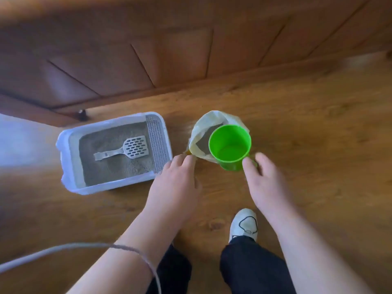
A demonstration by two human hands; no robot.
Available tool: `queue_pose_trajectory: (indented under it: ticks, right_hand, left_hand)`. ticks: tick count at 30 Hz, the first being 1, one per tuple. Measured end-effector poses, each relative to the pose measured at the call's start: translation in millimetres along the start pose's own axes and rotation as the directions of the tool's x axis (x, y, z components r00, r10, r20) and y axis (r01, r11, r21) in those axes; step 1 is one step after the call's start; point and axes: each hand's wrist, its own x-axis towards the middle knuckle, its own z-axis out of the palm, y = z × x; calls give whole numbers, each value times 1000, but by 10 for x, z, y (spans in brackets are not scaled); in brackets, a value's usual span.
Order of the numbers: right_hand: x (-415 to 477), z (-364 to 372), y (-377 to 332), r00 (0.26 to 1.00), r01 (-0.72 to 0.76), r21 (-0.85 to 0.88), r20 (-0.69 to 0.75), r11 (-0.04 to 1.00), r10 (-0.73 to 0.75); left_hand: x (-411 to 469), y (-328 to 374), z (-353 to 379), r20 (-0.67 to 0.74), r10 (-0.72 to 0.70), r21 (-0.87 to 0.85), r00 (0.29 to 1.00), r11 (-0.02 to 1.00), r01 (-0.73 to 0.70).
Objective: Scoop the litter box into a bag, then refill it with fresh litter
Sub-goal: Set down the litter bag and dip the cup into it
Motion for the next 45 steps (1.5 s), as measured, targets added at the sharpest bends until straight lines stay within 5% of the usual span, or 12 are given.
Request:
queue_pose_trajectory:
  ticks: [5, 10, 18, 24, 38, 45]
  right_hand:
    - [920, 327, 250, 977, 208, -338, 116, 918, -178]
    - [1230, 432, 180, 950, 302, -660, 267, 688, -161]
    - [1768, 725, -50, 959, 258, -726, 273, 637, -77]
    - [1854, 866, 115, 963, 217, -763, 271, 609, -4]
    - [2137, 1258, 460, 989, 141, -837, 101, 529, -103]
    - [2251, 1584, 406, 993, 55, -907, 95, 417, 77]
  left_hand:
    - [706, -353, 713, 146, 27, 148, 989, 988, -48]
    - [1192, -607, 717, 140, 32, 264, 990, 962, -68]
    - [1363, -591, 534, 97, 5, 212, 995, 977, -25]
    - [935, -789, 836, 251, -6, 135, 968, 990, -29]
    - [1659, -733, 1328, 289, -28, 45, 957, 999, 16]
    - [1720, -524, 1257, 257, -11, 58, 966, 998, -4]
